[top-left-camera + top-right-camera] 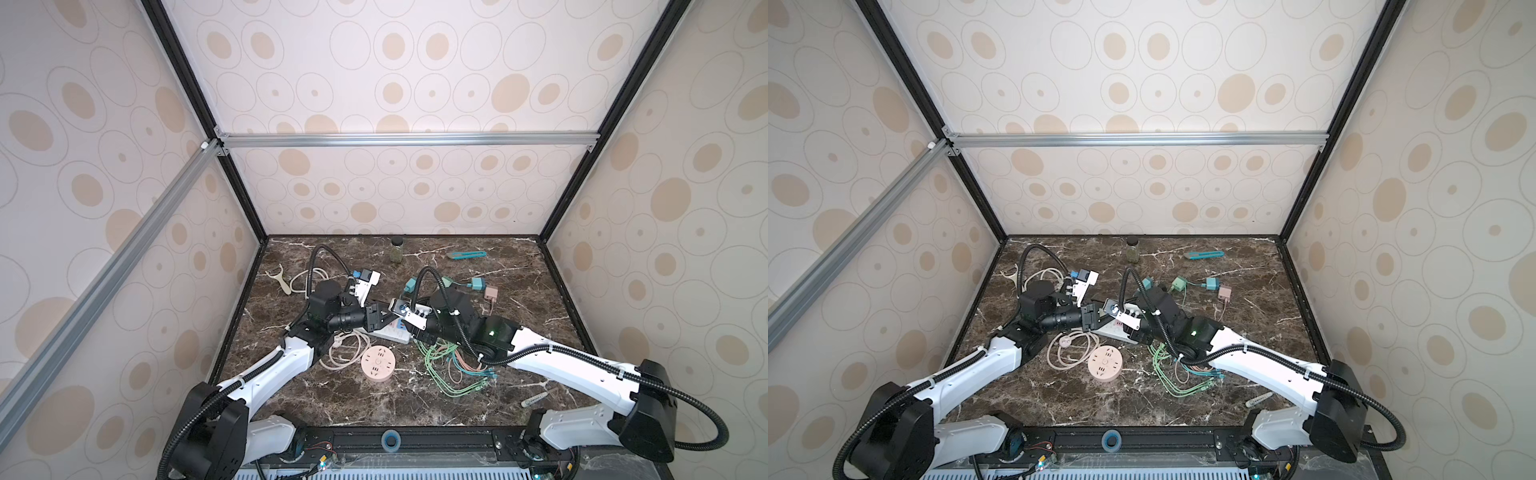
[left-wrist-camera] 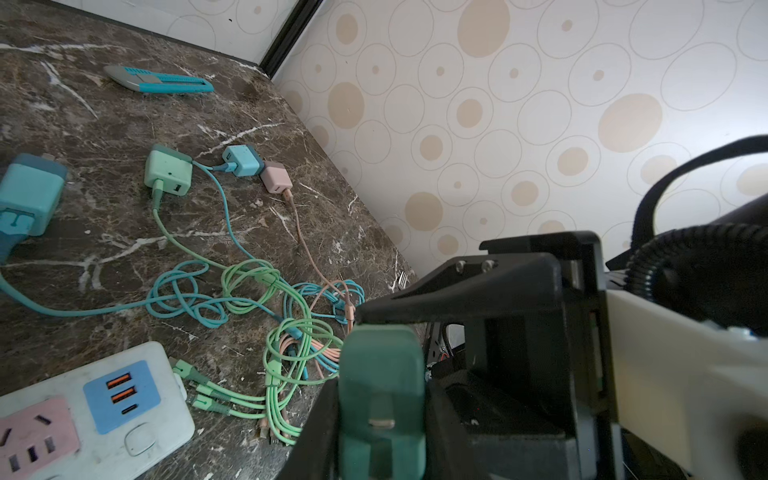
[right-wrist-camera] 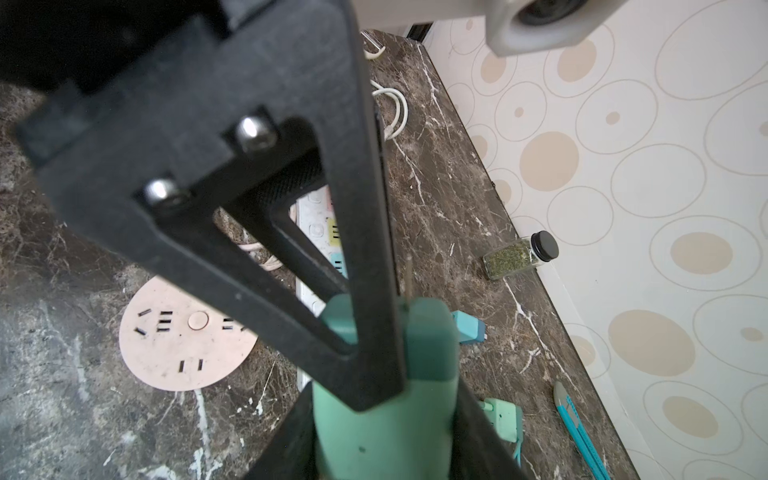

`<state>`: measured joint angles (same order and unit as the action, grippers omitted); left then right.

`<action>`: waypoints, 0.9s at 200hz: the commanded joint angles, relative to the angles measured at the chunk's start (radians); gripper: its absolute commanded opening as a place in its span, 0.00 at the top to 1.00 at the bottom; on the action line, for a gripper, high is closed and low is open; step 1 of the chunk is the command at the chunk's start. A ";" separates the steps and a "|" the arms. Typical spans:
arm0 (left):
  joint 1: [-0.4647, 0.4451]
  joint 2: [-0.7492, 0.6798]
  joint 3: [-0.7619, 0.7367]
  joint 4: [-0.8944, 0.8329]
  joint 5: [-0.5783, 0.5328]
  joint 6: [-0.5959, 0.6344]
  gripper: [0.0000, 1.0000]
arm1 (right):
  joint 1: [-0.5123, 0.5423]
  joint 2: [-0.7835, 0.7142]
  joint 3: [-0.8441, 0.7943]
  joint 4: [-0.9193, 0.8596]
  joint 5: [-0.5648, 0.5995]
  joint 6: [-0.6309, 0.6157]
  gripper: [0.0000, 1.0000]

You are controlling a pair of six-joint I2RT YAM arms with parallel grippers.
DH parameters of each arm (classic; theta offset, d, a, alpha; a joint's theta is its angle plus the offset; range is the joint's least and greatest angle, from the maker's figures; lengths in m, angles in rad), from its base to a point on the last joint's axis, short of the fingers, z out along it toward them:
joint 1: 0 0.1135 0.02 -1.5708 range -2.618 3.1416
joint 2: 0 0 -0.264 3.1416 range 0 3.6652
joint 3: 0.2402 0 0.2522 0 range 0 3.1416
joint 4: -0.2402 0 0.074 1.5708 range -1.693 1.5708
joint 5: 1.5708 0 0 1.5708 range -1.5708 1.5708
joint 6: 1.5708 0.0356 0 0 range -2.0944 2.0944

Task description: Insert the plug

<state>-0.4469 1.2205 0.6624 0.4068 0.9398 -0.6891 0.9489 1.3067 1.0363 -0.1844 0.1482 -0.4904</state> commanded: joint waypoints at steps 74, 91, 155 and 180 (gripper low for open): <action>-0.013 -0.013 0.040 0.088 -0.104 -0.022 1.00 | -0.061 -0.262 -0.076 0.005 -0.124 0.309 0.35; -0.012 -0.017 0.040 0.112 -0.130 -0.030 1.00 | -0.108 -0.309 -0.075 -0.029 -0.257 0.391 0.34; -0.013 -0.056 -0.011 0.357 -0.148 -0.148 1.00 | -0.148 -0.380 -0.209 0.209 -0.577 0.658 0.36; -0.013 -0.077 -0.034 0.469 -0.125 -0.200 1.00 | -0.164 -0.342 -0.237 0.327 -0.654 0.749 0.37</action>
<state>-0.4519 1.1816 0.6411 0.6796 0.7918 -0.8135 0.8028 0.9382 0.8238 -0.0212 -0.3714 0.1196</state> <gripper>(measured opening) 0.289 0.633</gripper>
